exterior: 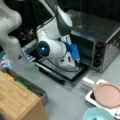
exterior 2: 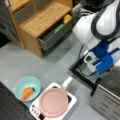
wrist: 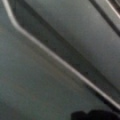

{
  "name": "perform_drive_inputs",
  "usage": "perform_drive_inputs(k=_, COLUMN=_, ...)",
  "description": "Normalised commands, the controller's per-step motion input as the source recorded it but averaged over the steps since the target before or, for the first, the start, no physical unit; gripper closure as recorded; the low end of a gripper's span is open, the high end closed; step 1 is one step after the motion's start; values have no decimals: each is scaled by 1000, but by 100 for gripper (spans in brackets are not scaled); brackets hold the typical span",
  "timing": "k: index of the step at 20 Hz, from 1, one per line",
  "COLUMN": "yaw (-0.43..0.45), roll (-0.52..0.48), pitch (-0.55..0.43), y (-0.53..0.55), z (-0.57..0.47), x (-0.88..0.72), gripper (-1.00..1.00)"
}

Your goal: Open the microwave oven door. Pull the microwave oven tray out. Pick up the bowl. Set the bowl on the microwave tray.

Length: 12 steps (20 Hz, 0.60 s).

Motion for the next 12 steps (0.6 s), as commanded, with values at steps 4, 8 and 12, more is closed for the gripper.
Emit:
perform_drive_inputs(k=4, yaw=-169, roll=135, pitch=149, y=260, z=-8, x=246, gripper=100)
perform_drive_inputs(k=8, yaw=-176, roll=136, pitch=155, y=276, z=-1, x=263, gripper=100)
perform_drive_inputs(k=12, yaw=-173, roll=116, pitch=159, y=248, z=18, x=272, gripper=100)
